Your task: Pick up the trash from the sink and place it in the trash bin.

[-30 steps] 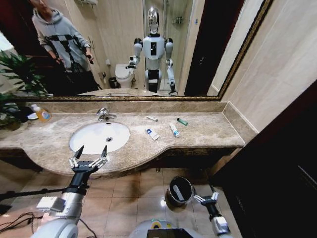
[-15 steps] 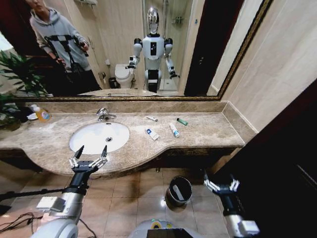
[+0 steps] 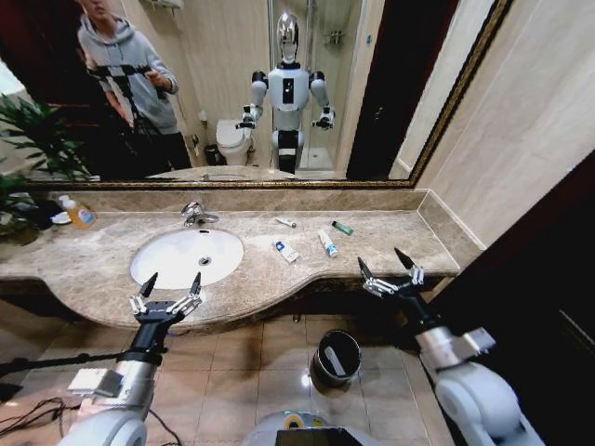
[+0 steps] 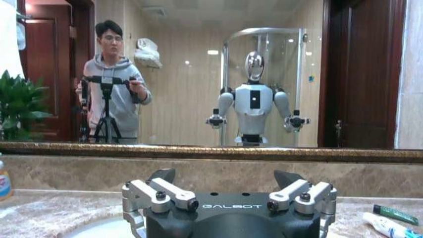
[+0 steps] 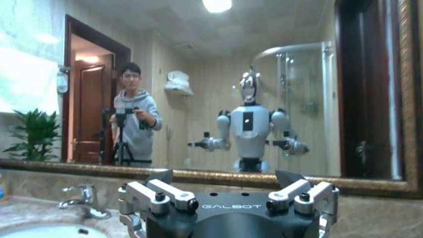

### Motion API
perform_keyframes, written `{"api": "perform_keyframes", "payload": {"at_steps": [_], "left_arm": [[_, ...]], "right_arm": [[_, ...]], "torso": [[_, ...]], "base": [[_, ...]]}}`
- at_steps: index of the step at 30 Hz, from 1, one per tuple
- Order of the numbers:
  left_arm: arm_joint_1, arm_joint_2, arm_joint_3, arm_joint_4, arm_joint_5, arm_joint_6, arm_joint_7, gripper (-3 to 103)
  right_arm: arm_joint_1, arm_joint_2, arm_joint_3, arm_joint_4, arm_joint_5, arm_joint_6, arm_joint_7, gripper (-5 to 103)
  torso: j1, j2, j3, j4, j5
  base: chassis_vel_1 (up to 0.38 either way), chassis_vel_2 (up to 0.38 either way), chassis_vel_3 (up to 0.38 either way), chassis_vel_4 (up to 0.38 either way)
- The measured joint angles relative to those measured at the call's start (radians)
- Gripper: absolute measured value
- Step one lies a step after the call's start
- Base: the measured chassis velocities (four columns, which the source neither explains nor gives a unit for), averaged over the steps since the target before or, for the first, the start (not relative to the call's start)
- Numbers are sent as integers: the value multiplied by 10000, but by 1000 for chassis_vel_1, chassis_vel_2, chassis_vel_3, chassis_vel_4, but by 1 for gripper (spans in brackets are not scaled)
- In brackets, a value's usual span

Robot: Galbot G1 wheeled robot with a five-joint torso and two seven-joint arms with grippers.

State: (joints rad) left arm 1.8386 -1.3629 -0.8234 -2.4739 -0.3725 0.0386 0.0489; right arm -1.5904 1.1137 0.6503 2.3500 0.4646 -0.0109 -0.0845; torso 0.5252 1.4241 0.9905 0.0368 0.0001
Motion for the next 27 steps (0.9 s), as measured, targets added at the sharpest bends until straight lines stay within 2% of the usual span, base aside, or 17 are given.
{"api": "perform_keyframes", "payload": {"at_steps": [4,9,15,27], "left_arm": [[0,0,0,0,0,0,0,100],[1,0,0,0,0,0,-1,100],[-1,0,-1,0,0,1,-1,100],[0,0,0,0,0,0,0,100]], "right_arm": [[732,-102,-768,-571,-307,-383,-50,100],[1900,-522,-1986,-1701,-476,-716,323,100],[3109,-1013,-2972,-2763,-51,-994,617,100],[5650,-556,-4523,-5204,57,-1221,1083,100]], "torso": [[0,0,0,0,1],[0,0,0,0,2],[0,-1,0,1,1],[0,0,0,1,-1]], "base": [[0,0,0,0],[0,0,0,0],[0,0,0,0],[0,0,0,0]]}}
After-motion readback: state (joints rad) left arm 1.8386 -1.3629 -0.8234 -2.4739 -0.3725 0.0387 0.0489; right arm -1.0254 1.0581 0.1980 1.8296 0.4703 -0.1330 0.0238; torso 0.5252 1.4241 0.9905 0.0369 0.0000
